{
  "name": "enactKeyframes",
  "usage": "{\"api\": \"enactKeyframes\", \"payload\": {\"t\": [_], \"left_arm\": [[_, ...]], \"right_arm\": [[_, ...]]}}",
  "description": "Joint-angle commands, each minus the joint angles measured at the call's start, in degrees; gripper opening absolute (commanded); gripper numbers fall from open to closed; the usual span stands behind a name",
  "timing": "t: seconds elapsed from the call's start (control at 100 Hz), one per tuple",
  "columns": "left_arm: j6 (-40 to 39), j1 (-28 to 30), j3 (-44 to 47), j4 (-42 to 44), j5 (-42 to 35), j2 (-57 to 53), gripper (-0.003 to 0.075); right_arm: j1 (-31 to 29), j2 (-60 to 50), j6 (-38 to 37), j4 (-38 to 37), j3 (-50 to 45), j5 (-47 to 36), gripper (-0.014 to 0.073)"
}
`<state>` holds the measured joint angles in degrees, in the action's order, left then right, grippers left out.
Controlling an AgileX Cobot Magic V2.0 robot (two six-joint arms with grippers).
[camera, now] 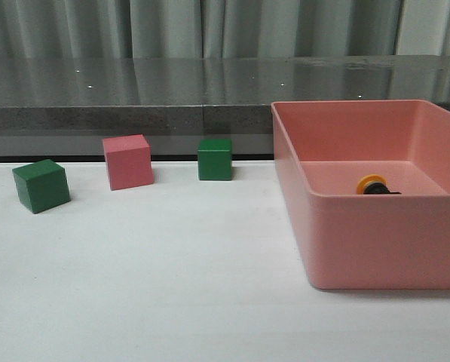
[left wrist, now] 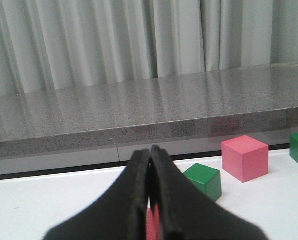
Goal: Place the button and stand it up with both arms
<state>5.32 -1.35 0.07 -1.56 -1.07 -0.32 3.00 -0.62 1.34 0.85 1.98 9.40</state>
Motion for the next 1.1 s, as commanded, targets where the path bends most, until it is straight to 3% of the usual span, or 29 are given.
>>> {"api": "enactKeyframes", "payload": {"t": [0.0,0.39,0.62,0.85,0.99,1.09], "left_arm": [[-0.6,0.2,1.6,-0.5,-4.6,-1.6,-0.0019],[-0.6,0.2,1.6,-0.5,-4.6,-1.6,-0.0019],[-0.6,0.2,1.6,-0.5,-4.6,-1.6,-0.0019],[-0.6,0.2,1.6,-0.5,-4.6,-1.6,-0.0019],[-0.6,0.2,1.6,-0.5,-4.6,-1.6,-0.0019],[-0.6,0.2,1.6,-0.5,-4.6,-1.6,-0.0019]], "right_arm": [[-0.3,1.5,0.1,0.8,5.9,-0.6,-0.0061],[-0.3,32.5,5.7,3.6,36.6,26.5,-0.0061],[-0.3,50.4,6.7,10.8,51.1,30.1,-0.0061],[-0.1,62.8,8.4,12.2,59.1,30.1,-0.0052],[1.5,68.7,12.6,12.7,62.5,30.0,0.0076],[3.3,72.1,15.0,13.0,63.8,29.6,0.0282]]}}
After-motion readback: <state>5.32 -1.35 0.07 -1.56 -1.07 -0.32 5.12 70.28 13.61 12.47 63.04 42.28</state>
